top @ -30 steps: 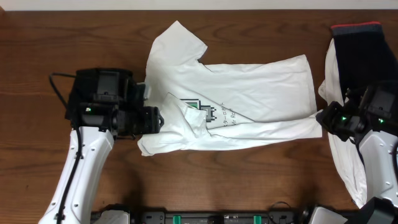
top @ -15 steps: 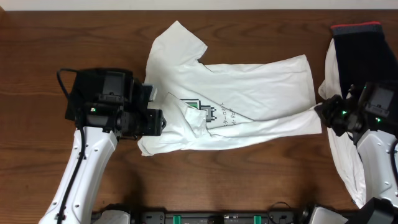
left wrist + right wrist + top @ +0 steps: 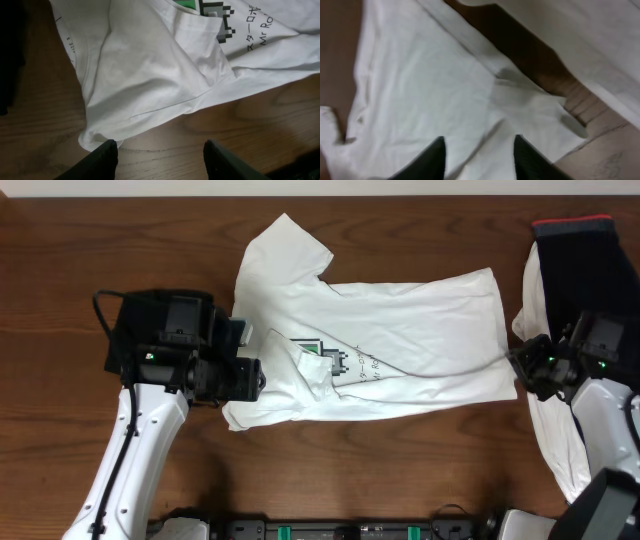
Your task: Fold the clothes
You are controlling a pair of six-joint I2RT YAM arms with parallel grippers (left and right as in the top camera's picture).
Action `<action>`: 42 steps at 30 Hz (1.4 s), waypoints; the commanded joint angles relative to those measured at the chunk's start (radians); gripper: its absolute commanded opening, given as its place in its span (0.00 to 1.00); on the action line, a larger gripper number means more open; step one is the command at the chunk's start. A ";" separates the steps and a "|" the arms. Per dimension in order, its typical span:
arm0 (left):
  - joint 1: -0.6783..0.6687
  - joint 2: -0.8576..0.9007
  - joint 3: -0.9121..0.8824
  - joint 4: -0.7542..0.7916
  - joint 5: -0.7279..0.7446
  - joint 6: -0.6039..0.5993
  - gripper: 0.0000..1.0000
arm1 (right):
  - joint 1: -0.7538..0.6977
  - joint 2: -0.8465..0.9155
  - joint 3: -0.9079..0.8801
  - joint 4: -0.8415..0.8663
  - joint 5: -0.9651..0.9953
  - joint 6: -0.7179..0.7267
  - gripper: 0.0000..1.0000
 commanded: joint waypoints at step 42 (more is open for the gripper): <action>0.000 -0.005 0.020 -0.009 -0.020 0.003 0.61 | 0.018 0.081 -0.134 0.105 -0.062 -0.191 0.01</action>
